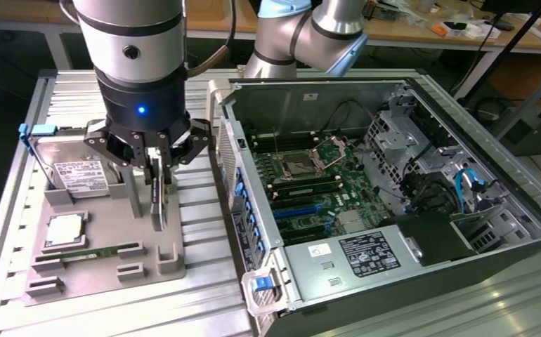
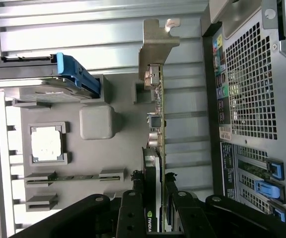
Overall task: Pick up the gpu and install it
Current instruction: 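Pick up the gpu and move the gpu toward the slot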
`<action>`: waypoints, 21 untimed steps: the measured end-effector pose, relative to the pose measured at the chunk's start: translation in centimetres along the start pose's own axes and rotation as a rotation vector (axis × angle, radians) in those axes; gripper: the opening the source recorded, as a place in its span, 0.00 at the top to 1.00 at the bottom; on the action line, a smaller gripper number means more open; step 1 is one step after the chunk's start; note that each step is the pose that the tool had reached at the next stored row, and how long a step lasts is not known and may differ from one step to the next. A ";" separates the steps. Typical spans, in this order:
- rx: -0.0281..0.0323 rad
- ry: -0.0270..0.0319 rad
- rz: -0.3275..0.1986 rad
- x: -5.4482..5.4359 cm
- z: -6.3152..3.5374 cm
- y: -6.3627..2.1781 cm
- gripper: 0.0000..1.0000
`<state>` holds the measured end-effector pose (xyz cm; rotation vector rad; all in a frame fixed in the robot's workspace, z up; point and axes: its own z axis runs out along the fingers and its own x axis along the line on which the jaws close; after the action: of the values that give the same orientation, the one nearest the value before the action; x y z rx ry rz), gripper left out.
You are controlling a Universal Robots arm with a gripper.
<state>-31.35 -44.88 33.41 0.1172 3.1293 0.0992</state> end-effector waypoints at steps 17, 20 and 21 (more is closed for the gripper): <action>0.0000 0.0000 0.000 0.0 -2.66 0.17 0.73; 0.0000 0.0000 0.000 0.0 -3.15 0.20 0.73; 0.0000 0.0000 0.000 0.0 -3.28 0.21 0.73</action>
<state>-31.36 -44.88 36.69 0.1172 3.1292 0.0992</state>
